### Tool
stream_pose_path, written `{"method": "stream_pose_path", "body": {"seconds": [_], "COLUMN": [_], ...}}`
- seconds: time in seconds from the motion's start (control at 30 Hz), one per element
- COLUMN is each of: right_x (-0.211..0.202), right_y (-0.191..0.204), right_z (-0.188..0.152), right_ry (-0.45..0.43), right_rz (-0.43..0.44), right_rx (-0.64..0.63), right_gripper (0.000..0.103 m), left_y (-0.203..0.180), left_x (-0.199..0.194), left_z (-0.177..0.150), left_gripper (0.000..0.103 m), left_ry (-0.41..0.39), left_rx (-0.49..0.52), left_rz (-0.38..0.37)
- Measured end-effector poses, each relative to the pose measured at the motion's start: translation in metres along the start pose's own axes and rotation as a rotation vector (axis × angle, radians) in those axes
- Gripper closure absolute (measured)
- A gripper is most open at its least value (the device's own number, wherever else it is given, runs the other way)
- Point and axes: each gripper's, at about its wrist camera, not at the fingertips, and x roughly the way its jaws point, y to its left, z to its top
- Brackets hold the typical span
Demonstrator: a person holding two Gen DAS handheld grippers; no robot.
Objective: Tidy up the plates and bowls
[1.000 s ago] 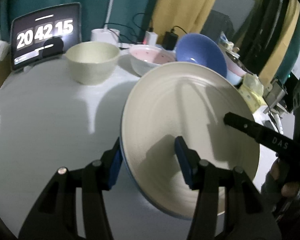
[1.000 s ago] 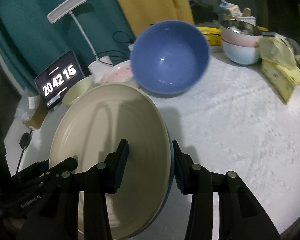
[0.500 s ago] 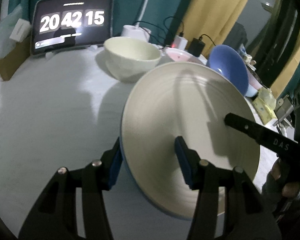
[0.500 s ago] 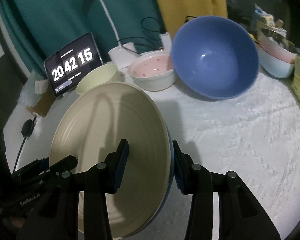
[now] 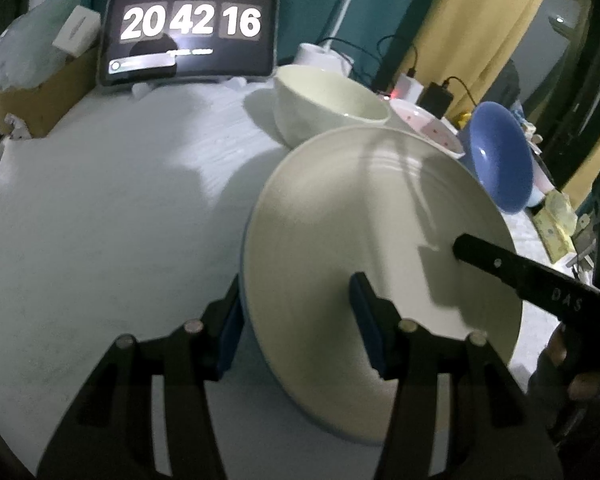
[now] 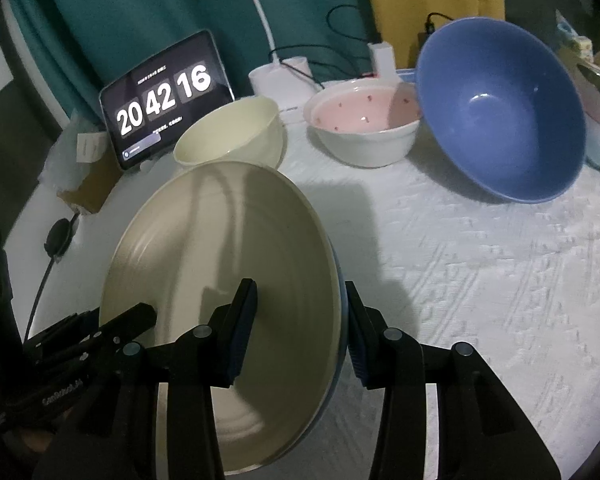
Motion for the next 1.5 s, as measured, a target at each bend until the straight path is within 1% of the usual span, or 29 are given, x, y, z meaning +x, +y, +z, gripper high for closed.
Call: {"method": "stream_pose_path", "body": {"seconds": [0.1,0.4,0.5,0.57,0.7,0.8,1.0,1.17,1.5], "right_x": [0.007,0.021,0.025,0.025,0.023,0.021,0.009,-0.003,-0.029], "right_y": [0.002,-0.003,-0.004,-0.002,0.001,0.002,-0.002,-0.005,-0.021], "right_z": [-0.002,-0.004,-0.005,-0.005,-0.005,-0.005,-0.006,-0.007,-0.008], "right_ry": [0.018,0.054,0.070,0.066,0.060,0.059,0.042,0.026,-0.021], "right_rz": [0.009,0.027,0.004,-0.008,-0.025,-0.039,-0.033,-0.027,-0.022], "right_rx": [0.002,0.024,0.018,0.001,-0.031,-0.054,-0.049,-0.043,-0.014], "right_gripper": [0.058,0.058,0.056,0.055,0.055,0.055,0.055,0.055,0.055], "left_y": [0.004,0.002,-0.005,-0.004,-0.006,-0.010,-0.013,-0.017,-0.040], "left_x": [0.004,0.007,0.007,0.007,0.006,0.003,-0.010,-0.020,-0.036], "left_z": [0.000,0.000,-0.001,-0.001,-0.001,-0.002,-0.003,-0.002,-0.004], "left_gripper": [0.051,0.051,0.050,0.050,0.050,0.050,0.050,0.050,0.050], "left_ry": [0.011,0.008,0.001,0.000,0.005,-0.007,-0.058,-0.081,-0.115], "left_rx": [-0.003,0.020,0.052,0.041,0.056,0.064,0.058,0.051,0.080], "left_rz": [0.012,0.045,0.079,0.082,0.099,0.124,0.143,0.158,0.156]}}
